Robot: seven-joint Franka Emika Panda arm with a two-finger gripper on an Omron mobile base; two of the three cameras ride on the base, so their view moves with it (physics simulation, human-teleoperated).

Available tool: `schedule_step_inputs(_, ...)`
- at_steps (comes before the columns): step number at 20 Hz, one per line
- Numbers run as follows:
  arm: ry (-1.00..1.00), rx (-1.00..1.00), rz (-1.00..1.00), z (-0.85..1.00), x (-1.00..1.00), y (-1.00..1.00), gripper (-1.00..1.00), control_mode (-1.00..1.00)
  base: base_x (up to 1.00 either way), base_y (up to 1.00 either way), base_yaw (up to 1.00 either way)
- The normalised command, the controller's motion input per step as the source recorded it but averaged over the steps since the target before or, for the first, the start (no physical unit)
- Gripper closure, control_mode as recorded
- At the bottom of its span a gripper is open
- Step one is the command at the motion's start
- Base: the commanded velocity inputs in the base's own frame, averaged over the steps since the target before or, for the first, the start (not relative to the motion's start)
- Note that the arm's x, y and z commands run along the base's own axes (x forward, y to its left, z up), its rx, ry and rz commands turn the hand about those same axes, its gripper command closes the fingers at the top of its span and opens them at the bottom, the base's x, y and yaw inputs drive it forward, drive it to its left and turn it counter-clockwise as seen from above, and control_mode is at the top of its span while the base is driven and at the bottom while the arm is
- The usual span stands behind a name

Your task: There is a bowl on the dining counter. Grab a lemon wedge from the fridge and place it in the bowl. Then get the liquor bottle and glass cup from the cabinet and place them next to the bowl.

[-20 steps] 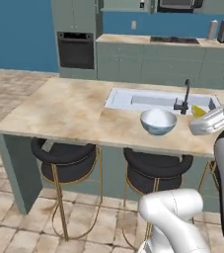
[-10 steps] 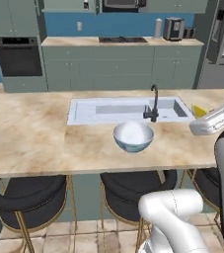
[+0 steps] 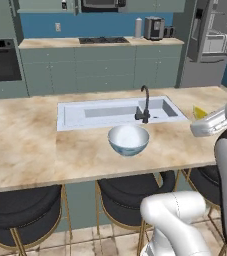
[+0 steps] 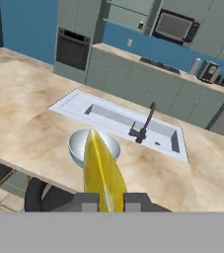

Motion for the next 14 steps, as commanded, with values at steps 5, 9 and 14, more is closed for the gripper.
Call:
schedule_step_inputs(5,0.16,0.0,-0.02,-0.14,0.94,0.08,1.0,-1.0,0.0,0.0,0.0)
schedule_step_inputs(9,0.16,0.0,0.0,-0.16,0.87,0.0,1.0,-1.0,0.0,0.0,0.0)
schedule_step_inputs(14,0.2,0.0,0.0,-0.33,0.71,0.0,1.0,-1.0,0.0,0.0,0.0)
